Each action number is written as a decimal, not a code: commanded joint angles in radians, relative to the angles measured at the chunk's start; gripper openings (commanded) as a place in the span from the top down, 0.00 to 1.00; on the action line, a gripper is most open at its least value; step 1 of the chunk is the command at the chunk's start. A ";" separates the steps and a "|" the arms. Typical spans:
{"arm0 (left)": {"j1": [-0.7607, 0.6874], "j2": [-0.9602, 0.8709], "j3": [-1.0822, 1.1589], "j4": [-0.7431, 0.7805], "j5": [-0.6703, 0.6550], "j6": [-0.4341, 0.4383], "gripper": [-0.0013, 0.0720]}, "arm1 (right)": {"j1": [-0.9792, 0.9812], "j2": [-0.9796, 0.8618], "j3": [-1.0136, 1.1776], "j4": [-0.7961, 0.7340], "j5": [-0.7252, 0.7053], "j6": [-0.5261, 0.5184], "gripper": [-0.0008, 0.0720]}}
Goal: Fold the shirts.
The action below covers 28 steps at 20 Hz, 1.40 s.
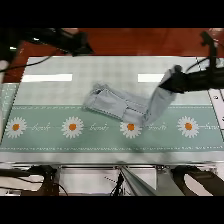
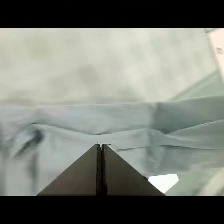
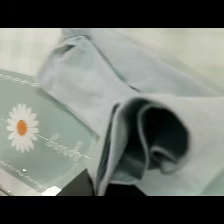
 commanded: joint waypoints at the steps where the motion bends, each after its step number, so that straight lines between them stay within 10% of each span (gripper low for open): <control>1: 0.076 0.281 -0.130 0.238 -0.019 0.012 0.95 | 0.215 -0.198 0.150 0.000 -0.108 0.053 0.95; 10: 0.133 0.900 -0.859 0.321 0.135 -0.084 0.95 | 0.416 -0.698 0.473 0.080 -0.206 0.068 0.95; 21: 0.132 0.966 -1.061 0.274 0.211 -0.116 0.95 | 0.422 -0.812 0.489 0.153 -0.229 0.079 0.94; 23: 0.132 0.962 -1.061 0.255 0.225 -0.116 0.95 | 0.420 -0.827 0.489 0.214 -0.280 0.078 0.19; 28: 0.133 0.953 -1.061 0.235 0.229 -0.115 0.95 | 0.269 -0.789 0.609 0.280 -0.108 0.063 0.12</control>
